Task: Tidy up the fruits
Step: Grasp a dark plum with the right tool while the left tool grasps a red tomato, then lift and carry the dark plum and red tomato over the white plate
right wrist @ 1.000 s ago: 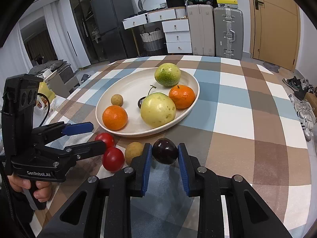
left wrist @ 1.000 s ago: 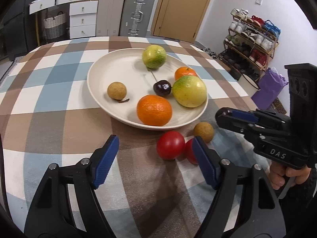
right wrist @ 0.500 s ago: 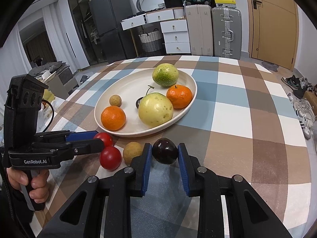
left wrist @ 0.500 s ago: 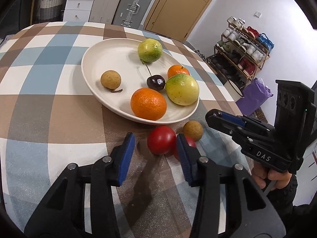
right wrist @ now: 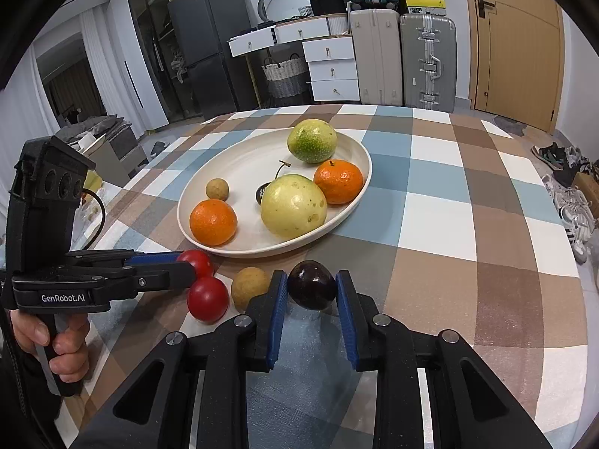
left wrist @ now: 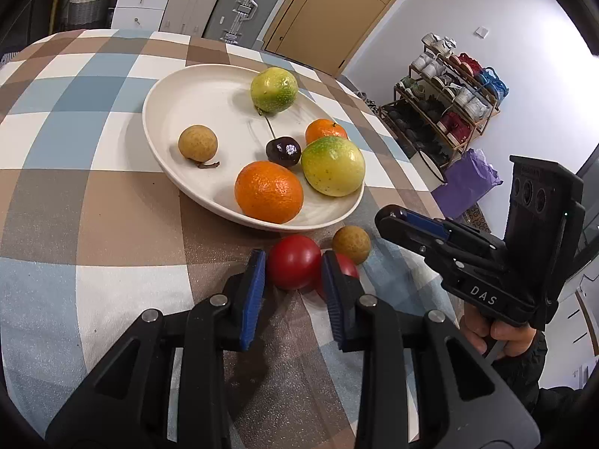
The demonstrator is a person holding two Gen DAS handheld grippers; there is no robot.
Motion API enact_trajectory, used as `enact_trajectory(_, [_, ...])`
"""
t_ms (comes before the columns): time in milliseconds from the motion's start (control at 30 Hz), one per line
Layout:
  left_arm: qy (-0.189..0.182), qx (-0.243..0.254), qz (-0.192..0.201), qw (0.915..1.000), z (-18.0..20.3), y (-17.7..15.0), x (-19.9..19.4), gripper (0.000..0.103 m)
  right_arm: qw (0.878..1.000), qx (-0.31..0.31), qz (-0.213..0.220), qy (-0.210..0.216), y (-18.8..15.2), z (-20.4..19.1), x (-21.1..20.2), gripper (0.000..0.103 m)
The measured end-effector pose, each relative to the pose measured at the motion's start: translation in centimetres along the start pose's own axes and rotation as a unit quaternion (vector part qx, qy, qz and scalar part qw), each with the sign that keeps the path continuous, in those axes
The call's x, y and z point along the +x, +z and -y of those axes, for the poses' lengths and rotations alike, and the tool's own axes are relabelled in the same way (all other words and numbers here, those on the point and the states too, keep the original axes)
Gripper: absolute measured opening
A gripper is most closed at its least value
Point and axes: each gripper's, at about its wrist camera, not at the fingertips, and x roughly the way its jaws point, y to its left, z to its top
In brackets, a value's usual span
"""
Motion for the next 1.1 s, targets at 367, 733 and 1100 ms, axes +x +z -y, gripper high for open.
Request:
enact_trajectory(367, [0.028,0.025,0.023,0.9990,0.9,-0.4,-1.1,0.027,1.000,-0.003,0.002,0.002,-0.1,0.0,-0.1,0.027])
enact_trajectory(733, [0.034,0.039,0.058,0.9970,1.1,-0.8,-3.6,0.027,1.000,-0.003,0.024,0.017,0.0,-0.2,-0.7,0.027])
enact_trajectory(1100, [0.040,0.047,0.094,0.9937,1.5,-0.7,-5.6,0.027,0.999,-0.012,0.046,0.024,0.2,-0.8,-1.5,0.027])
